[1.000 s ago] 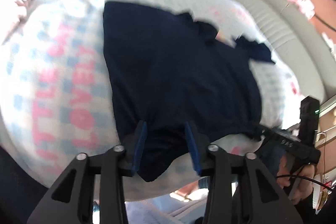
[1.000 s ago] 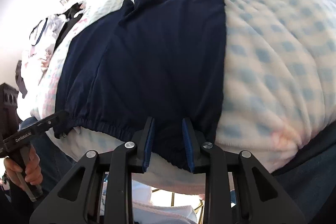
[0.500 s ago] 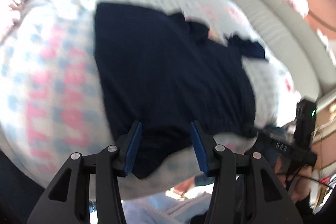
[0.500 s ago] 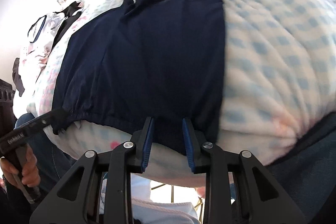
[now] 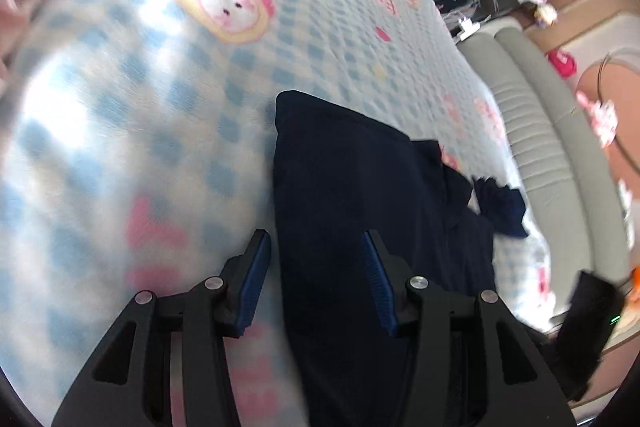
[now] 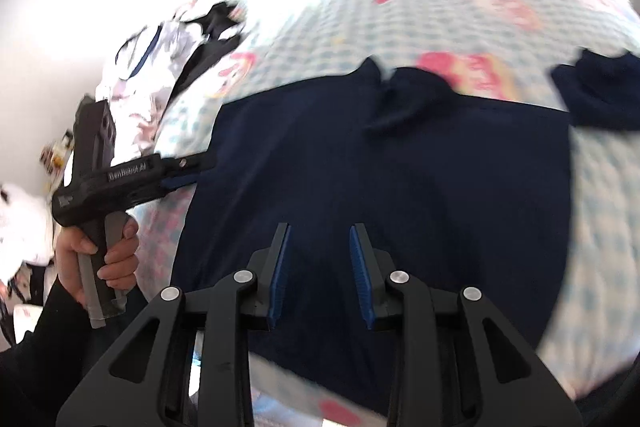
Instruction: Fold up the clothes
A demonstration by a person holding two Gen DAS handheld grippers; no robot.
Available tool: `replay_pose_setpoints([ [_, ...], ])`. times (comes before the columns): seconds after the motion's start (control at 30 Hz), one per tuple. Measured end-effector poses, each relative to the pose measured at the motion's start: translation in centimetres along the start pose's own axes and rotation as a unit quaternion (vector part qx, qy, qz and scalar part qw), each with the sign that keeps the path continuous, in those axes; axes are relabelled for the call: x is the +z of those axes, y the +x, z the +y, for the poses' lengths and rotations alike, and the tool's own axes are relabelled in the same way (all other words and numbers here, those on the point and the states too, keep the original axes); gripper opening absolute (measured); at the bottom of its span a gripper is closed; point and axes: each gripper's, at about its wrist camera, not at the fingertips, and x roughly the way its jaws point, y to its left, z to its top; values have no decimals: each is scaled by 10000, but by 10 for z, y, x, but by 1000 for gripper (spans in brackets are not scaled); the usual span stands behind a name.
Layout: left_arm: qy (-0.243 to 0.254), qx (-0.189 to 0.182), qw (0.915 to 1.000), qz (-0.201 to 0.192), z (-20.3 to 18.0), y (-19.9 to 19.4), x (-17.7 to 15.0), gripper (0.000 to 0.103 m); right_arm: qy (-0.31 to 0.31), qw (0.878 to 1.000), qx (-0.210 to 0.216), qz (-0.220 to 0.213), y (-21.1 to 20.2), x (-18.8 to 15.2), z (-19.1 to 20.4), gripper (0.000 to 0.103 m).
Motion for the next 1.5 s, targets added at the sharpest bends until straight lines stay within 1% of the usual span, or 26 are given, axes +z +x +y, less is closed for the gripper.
replay_pose_setpoints([
  [0.03,3,-7,10000,-34,0,3,1,37,-28,9999,-15,120,11,0,3,30],
  [0.07,12,-9,10000,-71,1,5,2,20,-56,9997,-30,240,22,1,6,30],
  [0.1,108,120,9998,-122,-2,4,0,13,-84,9993,-49,356,33,1,9,30],
  [0.17,309,395,9985,-226,-6,0,-4,6,-108,9987,-217,440,44,-1,11,30],
  [0.2,327,604,9973,-253,-4,-2,-5,6,-99,9985,-294,457,47,-3,12,30],
  [0.23,341,818,9957,-278,-1,-5,-6,6,-36,9985,-299,459,48,-4,10,30],
  [0.27,287,876,9952,-342,0,-10,-5,6,27,9985,-302,461,49,-6,9,30],
  [0.33,170,973,9940,-477,3,-20,-5,6,102,9985,-264,468,48,-7,6,30],
  [0.43,393,961,9920,-722,-12,-34,-12,8,194,9989,-256,335,34,-5,3,30],
  [0.5,774,619,9928,-665,-31,-37,-24,20,250,9993,-246,117,14,-8,4,31],
  [0.53,996,523,9920,-579,-43,-33,-32,35,277,9993,-242,42,7,-11,3,37],
  [0.57,1217,431,9904,-491,-55,-29,-40,41,304,9992,-239,-28,0,-14,3,41],
  [0.67,1810,444,9825,-65,-81,-9,-64,41,325,9989,-335,20,-8,-26,0,41],
  [0.7,1958,676,9783,34,-85,-1,-69,41,393,9987,-313,-20,-14,-30,-5,41],
  [0.77,2059,1157,9716,171,-86,13,-76,40,530,9982,-269,-100,-24,-39,-14,41],
  [0.83,2091,1247,9699,45,-89,13,-80,41,667,9974,-225,-180,-35,-47,-24,41],
  [0.87,2203,1210,9679,24,-96,13,-84,44,735,9968,-203,-220,-41,-52,-28,41],
  [0.97,2555,1084,9607,-30,-119,14,-96,44,931,9950,-138,-346,-57,-64,-42,42],
  [1.0,2563,1024,9612,5,-124,16,-98,44,872,9950,-147,-474,-66,-65,-42,42],
  [1.03,2564,963,9618,43,-130,19,-99,44,833,9949,-302,-488,-70,-64,-43,42],
  [1.1,2617,930,9605,195,-142,30,-92,44,900,9932,-586,-447,-72,-58,-55,42],
  [1.2,2899,1045,9511,215,-175,46,-73,43,1146,9893,-788,-438,-77,-46,-91,42],
  [1.27,3084,1092,9448,181,-193,57,-58,42,1178,9875,-923,-489,-85,-33,-115,42],
  [1.3,3109,1138,9434,181,-201,65,-49,42,1192,9866,-989,-513,-89,-27,-127,42],
  [1.4,3142,1159,9419,246,-217,92,-21,41,1210,9854,-1082,-517,-84,-4,-155,42],
  [1.5,3254,1137,9378,407,-221,115,-6,40,1222,9864,-985,-483,-70,18,-174,42],
])
